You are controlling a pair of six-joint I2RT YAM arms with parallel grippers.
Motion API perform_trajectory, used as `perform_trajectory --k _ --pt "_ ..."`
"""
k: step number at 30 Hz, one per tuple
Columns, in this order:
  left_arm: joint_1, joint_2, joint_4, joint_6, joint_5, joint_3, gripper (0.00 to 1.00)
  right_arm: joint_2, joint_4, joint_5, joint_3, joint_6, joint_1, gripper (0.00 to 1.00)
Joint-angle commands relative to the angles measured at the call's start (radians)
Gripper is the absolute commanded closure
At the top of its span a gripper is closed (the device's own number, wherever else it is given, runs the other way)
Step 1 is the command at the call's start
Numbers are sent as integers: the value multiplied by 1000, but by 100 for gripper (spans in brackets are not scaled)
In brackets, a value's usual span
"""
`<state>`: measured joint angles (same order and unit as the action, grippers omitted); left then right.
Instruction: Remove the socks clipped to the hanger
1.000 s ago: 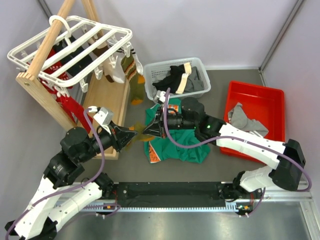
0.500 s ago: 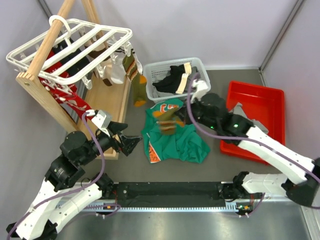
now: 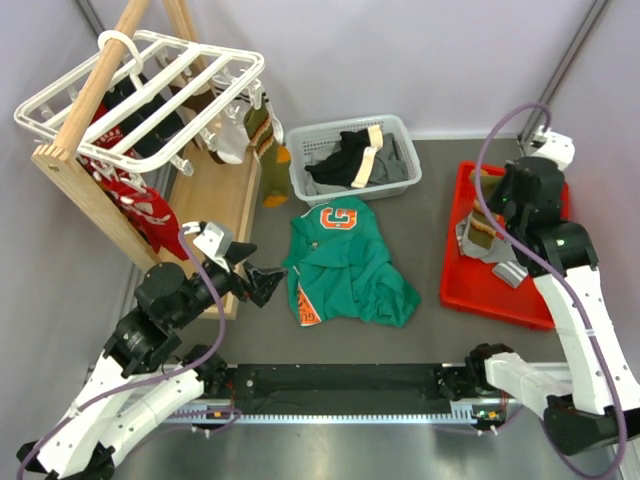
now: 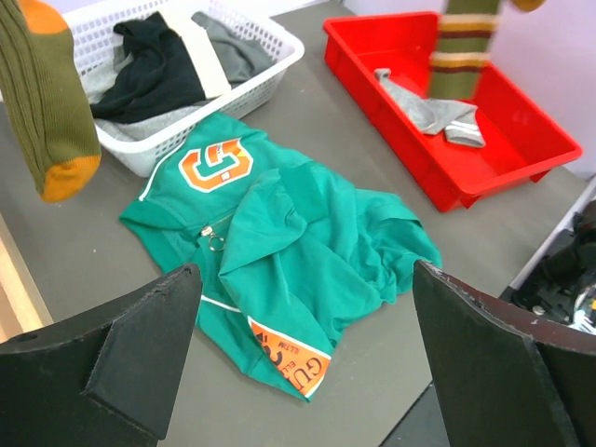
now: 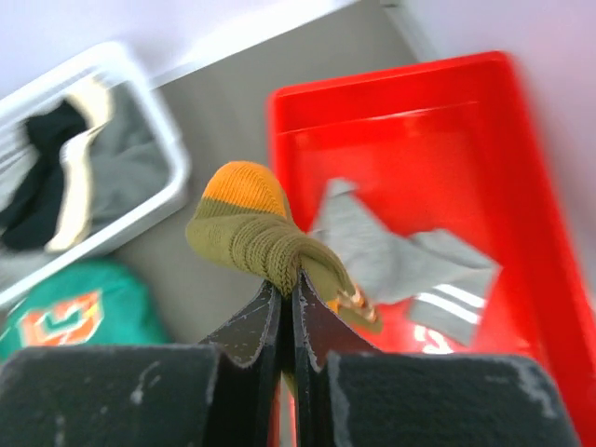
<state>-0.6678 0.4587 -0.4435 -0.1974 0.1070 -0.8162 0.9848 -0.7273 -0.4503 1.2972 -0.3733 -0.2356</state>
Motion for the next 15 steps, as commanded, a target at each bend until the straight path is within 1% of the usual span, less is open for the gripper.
perform_trajectory --k 1,2,4,6,8,10,11,12,14,15 --pt "-1 23 86 24 -33 34 1 6 35 16 -13 50 129 100" --pt "-1 24 92 23 -42 41 1 12 43 22 -19 42 183 100" --pt "-3 18 98 32 -46 61 1 17 57 38 -57 34 226 100" --pt "-1 12 106 49 -27 83 1 46 71 25 -81 21 295 100" --pt "-1 12 109 61 -21 98 1 80 89 44 -105 19 337 100" --pt "-1 9 111 59 -20 120 1 136 112 65 -118 10 340 100" --pt "-1 5 112 58 -20 127 1 152 117 84 -119 7 340 86" --pt "-1 -2 115 56 -26 144 1 182 120 125 -124 1 340 78" --pt "-1 -9 117 58 -38 155 1 198 105 142 -125 -13 340 64" --pt "-1 -12 115 58 -50 160 1 206 92 110 -122 -19 340 61"
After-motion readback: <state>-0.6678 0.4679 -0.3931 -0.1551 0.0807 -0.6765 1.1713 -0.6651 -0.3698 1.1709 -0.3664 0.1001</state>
